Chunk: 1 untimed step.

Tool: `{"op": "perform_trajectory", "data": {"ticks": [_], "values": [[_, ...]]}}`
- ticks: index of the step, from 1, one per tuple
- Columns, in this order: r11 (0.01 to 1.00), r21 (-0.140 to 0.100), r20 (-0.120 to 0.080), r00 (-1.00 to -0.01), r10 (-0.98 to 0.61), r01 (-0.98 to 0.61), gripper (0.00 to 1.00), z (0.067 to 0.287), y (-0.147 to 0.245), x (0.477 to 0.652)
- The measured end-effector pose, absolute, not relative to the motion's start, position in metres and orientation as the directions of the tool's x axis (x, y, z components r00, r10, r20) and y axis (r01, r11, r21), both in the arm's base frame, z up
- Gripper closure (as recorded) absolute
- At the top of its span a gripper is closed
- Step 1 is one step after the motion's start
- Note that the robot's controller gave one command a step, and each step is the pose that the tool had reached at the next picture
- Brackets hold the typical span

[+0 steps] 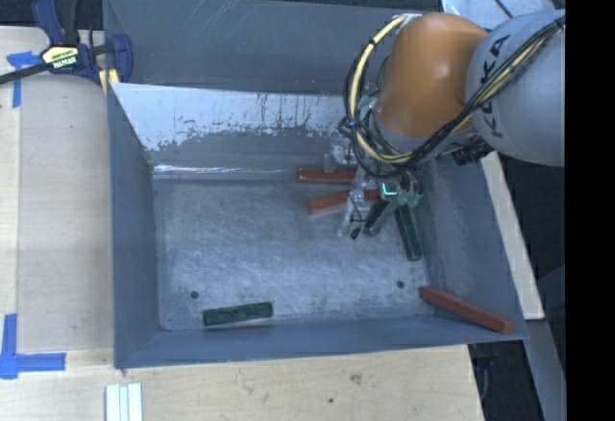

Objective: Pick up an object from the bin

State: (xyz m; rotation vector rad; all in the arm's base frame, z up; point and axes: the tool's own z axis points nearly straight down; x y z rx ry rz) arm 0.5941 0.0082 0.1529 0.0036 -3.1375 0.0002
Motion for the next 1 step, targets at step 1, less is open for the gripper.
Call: {"op": "perform_trajectory", "data": {"ticks": [1], "values": [[0.996,0.001,-0.004,-0.996,0.09,0.09,0.0,0.068,-0.0044,0.6108]]}}
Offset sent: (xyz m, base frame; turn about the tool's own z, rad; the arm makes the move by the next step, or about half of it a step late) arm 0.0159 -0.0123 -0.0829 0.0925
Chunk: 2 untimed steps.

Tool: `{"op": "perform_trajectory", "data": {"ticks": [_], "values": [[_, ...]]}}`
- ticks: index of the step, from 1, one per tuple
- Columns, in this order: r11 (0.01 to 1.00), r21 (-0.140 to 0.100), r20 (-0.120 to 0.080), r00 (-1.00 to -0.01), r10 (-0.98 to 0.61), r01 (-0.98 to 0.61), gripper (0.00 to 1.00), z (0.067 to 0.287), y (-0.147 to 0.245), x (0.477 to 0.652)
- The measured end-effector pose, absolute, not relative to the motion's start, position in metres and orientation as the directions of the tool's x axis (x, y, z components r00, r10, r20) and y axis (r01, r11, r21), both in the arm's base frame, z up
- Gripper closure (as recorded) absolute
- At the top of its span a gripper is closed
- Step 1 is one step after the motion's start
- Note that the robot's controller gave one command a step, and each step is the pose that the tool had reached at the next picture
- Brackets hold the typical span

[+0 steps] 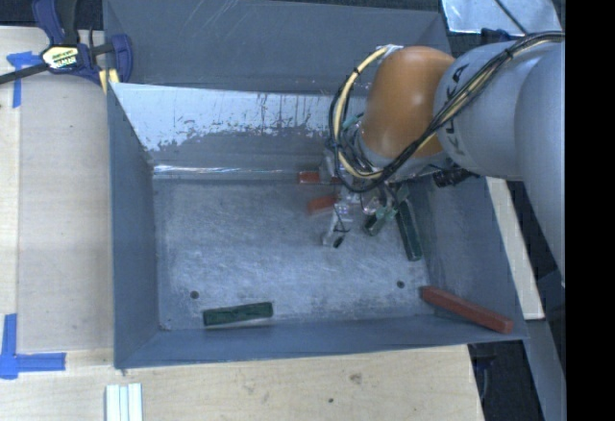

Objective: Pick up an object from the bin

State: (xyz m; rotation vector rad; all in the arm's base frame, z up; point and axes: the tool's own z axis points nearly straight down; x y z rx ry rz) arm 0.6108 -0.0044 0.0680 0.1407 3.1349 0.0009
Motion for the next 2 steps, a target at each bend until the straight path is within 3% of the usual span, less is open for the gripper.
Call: {"op": "perform_trajectory", "data": {"ticks": [1,2], "values": [[0.996,0.001,-0.015,-0.996,0.089,0.089,1.0,0.075,-0.004,0.615],[0.991,0.002,-0.012,-0.991,0.13,0.13,1.0,0.233,0.026,0.604]]}}
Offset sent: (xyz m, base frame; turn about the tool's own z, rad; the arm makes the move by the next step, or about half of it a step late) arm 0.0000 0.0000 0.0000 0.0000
